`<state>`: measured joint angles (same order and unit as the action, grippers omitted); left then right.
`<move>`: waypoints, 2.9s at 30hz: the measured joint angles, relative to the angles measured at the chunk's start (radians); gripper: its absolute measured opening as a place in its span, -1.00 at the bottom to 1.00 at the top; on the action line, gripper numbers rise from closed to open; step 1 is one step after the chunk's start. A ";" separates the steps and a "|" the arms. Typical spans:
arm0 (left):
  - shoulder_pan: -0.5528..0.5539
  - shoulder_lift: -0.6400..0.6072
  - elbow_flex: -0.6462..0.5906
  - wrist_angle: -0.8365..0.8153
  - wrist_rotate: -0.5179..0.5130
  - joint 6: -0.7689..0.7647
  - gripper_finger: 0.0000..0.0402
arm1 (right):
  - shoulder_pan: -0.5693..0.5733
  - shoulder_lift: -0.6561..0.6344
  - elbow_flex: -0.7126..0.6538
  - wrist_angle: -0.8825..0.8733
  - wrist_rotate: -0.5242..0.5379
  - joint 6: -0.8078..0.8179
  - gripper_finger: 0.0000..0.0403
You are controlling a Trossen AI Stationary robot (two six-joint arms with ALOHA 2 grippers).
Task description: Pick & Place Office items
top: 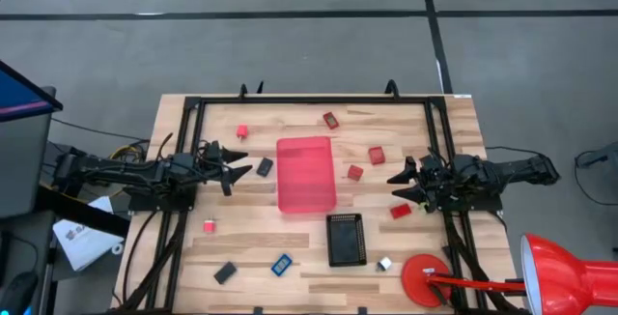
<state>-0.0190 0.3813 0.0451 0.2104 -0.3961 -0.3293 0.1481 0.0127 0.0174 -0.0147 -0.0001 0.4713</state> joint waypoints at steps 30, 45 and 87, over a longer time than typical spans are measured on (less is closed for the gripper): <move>0.006 0.057 0.001 0.250 0.031 -0.620 0.20 | 0.000 0.000 0.000 0.000 0.000 0.000 0.03; -0.008 0.336 0.070 0.513 0.048 -0.774 0.20 | 0.000 0.000 0.000 0.000 0.000 0.000 0.03; 0.089 0.677 0.269 0.737 -0.139 -0.414 0.20 | -0.145 0.000 0.025 1.038 0.741 0.337 0.03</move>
<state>0.0705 1.0583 0.3141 0.9475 -0.5354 -0.7437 0.0036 0.0127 0.0423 1.0234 0.7412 0.8084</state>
